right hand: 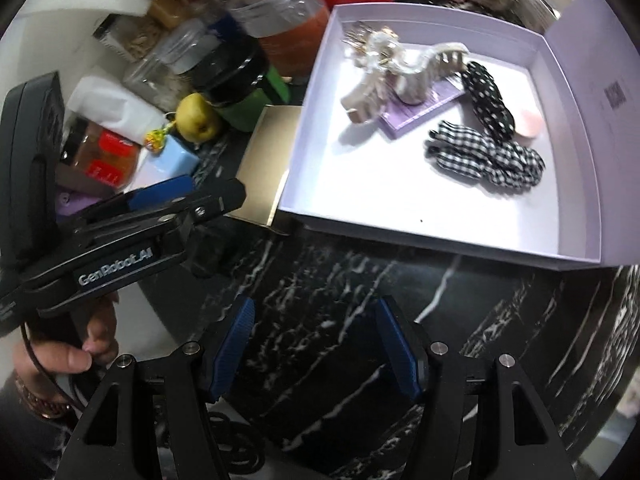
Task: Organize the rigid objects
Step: 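Grasp the gold rectangular box with the left gripper, then grasp the dark translucent case with the right gripper while the left gripper holds the gold box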
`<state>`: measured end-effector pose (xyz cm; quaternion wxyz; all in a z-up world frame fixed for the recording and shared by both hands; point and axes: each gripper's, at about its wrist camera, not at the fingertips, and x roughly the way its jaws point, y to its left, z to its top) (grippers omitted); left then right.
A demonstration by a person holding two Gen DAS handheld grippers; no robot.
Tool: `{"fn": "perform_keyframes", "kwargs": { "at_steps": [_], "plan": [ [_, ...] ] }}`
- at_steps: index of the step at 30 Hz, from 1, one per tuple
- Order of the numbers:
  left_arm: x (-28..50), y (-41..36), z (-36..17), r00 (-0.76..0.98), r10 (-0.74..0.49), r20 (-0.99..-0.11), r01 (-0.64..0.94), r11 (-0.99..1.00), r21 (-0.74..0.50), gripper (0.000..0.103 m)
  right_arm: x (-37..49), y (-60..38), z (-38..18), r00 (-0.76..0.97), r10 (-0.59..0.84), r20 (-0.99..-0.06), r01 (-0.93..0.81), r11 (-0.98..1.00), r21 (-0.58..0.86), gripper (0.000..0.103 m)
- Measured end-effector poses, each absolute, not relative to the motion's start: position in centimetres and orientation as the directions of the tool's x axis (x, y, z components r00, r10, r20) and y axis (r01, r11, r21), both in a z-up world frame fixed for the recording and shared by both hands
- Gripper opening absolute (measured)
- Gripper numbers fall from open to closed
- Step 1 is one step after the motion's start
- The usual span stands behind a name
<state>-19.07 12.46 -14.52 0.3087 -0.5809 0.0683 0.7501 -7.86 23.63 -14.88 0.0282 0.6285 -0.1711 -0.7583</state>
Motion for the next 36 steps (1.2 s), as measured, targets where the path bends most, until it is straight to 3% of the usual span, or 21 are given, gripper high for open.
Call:
{"fn": "perform_keyframes", "kwargs": {
  "at_steps": [8, 14, 17, 36],
  "plan": [
    [-20.2, 14.7, -17.0, -0.060, 0.333, -0.941, -0.569, -0.786, -0.242, 0.068, -8.3, 24.9, -15.3, -0.211, -0.267, -0.940, -0.192, -0.932, 0.308, 0.064],
    [-20.5, 16.1, -18.1, -0.081, 0.252, -0.964, -0.589, -0.792, -0.158, 0.067, -8.3, 25.5, -16.0, -0.194, -0.281, -0.940, -0.190, -0.929, 0.317, 0.064],
    [-20.5, 16.1, -18.0, -0.077, 0.269, -0.960, -0.582, -0.794, -0.175, 0.047, -8.3, 25.7, -16.3, -0.189, -0.284, -0.940, -0.194, -0.928, 0.319, 0.064],
    [-17.8, 10.4, -13.3, -0.118, 0.280, -0.953, -0.497, -0.848, -0.187, 0.043, -7.6, 24.2, -15.2, -0.207, -0.319, -0.925, -0.126, -0.929, 0.349, 0.064]
  ]
}}
